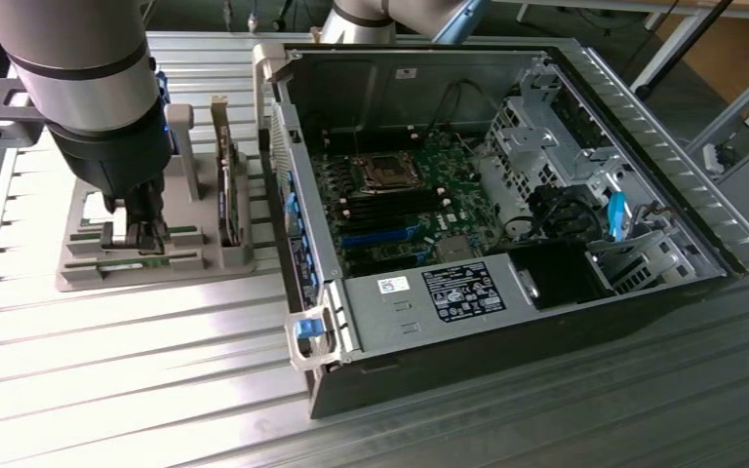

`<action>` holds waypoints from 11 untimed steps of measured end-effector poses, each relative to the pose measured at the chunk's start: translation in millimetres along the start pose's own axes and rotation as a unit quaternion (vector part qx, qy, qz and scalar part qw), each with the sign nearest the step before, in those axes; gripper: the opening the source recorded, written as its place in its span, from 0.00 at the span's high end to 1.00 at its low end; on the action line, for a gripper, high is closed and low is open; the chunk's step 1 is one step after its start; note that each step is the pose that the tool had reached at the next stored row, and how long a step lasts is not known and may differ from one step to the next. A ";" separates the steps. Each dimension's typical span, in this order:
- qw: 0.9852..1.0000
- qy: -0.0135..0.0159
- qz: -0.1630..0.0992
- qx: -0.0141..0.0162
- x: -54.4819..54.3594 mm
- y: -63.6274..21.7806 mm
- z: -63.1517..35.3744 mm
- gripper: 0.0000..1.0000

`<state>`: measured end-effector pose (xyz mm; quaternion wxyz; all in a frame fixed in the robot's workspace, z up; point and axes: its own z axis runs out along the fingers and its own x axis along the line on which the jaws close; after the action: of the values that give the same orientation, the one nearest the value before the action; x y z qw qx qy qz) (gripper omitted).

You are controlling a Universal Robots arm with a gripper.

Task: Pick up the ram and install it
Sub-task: 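Pick up the ram and move it above insertion slot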

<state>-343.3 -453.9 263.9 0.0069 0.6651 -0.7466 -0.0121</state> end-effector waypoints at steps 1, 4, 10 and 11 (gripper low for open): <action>1.000 0.000 0.000 0.000 0.0 0.0 0.5 0.71; 1.000 0.000 0.000 0.000 0.0 0.5 2.1 0.71; 1.000 0.000 0.000 0.000 0.1 1.7 6.3 0.71; 1.000 0.000 0.000 0.000 0.1 1.7 7.2 0.71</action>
<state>-345.2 -453.7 256.7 0.0069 0.6653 -0.7464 -0.0121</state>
